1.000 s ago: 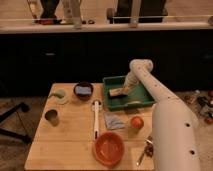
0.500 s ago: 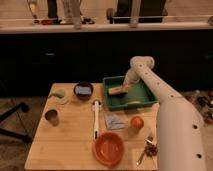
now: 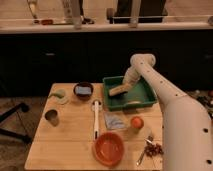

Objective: Place eraser in table surface

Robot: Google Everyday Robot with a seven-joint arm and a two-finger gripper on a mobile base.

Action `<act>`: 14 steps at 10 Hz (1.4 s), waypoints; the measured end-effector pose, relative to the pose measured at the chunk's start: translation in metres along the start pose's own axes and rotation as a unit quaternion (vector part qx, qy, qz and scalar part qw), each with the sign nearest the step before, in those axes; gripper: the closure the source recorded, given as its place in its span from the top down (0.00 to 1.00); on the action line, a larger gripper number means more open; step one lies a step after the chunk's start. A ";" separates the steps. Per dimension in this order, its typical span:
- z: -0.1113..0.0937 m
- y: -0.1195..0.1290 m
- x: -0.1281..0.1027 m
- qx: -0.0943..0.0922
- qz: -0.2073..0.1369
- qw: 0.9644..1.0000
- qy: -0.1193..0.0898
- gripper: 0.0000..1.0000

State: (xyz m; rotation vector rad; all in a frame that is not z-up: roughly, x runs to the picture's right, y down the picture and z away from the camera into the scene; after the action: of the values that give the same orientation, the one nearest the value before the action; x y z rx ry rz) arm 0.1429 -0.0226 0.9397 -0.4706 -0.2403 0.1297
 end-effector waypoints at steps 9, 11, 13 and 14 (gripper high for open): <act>0.046 -0.005 0.009 -0.060 0.002 0.998 -0.022 0.80; 0.039 -0.004 0.004 -0.054 -0.016 0.998 -0.018 0.80; 0.037 -0.001 -0.005 -0.054 -0.041 0.998 -0.011 0.80; 0.038 -0.001 -0.009 -0.058 -0.050 0.997 -0.008 0.80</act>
State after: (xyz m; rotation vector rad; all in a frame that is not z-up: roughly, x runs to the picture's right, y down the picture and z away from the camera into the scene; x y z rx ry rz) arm 0.1245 -0.0082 0.9712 -0.5720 -0.2872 0.0222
